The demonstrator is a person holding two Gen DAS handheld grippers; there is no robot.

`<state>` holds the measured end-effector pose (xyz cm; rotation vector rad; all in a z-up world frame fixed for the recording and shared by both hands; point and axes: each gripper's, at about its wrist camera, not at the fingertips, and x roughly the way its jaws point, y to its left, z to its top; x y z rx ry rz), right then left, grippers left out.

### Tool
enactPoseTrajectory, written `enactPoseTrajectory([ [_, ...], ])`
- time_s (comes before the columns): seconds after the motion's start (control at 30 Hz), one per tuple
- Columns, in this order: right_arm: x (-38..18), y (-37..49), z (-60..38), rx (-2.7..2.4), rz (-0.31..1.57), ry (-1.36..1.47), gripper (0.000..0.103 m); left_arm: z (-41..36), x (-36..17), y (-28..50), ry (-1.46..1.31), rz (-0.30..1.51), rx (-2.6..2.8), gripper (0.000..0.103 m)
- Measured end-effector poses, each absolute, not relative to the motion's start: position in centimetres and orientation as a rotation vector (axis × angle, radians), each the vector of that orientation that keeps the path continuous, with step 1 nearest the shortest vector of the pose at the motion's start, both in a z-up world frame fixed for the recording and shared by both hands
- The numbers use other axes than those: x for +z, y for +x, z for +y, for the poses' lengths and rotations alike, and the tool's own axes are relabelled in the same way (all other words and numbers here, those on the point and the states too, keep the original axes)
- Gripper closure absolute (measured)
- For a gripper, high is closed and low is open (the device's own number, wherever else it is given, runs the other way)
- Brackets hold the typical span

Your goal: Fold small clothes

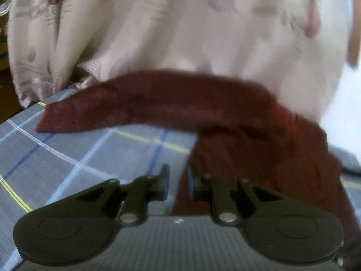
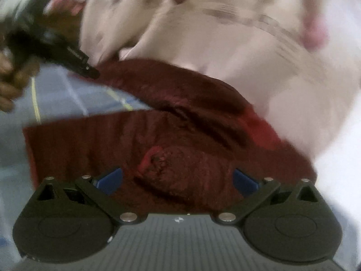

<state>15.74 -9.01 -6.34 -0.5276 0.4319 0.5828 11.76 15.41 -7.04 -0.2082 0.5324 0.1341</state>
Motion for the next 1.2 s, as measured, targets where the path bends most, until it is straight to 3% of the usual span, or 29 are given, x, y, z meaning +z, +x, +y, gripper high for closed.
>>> enactPoseTrajectory([
  [0.1, -7.4, 16.6, -7.7, 0.608, 0.403, -0.638, 0.002, 15.1, -9.0, 11.2, -0.219, 0.514, 0.136, 0.086],
  [0.27, -9.6, 17.8, -5.7, 0.616, 0.411, -0.828, 0.017, 16.0, -10.6, 11.3, -0.296, 0.537, 0.142, 0.086],
  [0.3, -10.1, 18.3, -5.4, 0.623, 0.436, -0.853, 0.025, 16.3, -10.7, 11.2, -0.301, 0.534, 0.143, 0.085],
  [0.37, -10.3, 18.9, -5.3, 0.618, 0.464, -0.852, 0.059, 16.6, -11.0, 10.8, -0.315, 0.512, 0.138, 0.083],
  [0.4, -10.1, 19.5, -5.5, 0.611, 0.486, -0.818, 0.069, 16.5, -11.0, 10.7, -0.315, 0.504, 0.141, 0.077],
  [0.43, -9.9, 19.8, -5.8, 0.593, 0.494, -0.794, 0.087, 16.5, -10.9, 10.8, -0.313, 0.502, 0.148, 0.066],
  [0.47, -9.7, 20.2, -6.0, 0.567, 0.487, -0.781, 0.093, 16.5, -10.9, 10.8, -0.312, 0.499, 0.155, 0.059],
  [0.53, -8.4, 20.9, -7.3, 0.518, 0.450, -0.718, 0.094, 16.5, -10.8, 10.4, -0.313, 0.477, 0.166, 0.037],
  [0.57, -7.4, 21.4, -8.5, 0.483, 0.437, -0.650, 0.094, 16.6, -10.7, 10.2, -0.315, 0.461, 0.171, 0.035],
  [0.9, 2.4, 24.8, -34.2, -0.010, 0.316, 0.021, 0.094, 17.6, -11.2, 10.5, -0.377, 0.481, 0.189, 0.034],
  [1.03, 2.0, 24.6, -44.6, -0.209, 0.324, 0.190, 0.092, 17.7, -11.3, 10.6, -0.383, 0.490, 0.190, 0.034],
  [1.2, -2.8, 24.1, -54.4, -0.381, 0.396, 0.395, 0.091, 17.5, -11.3, 10.7, -0.377, 0.503, 0.194, 0.034],
])
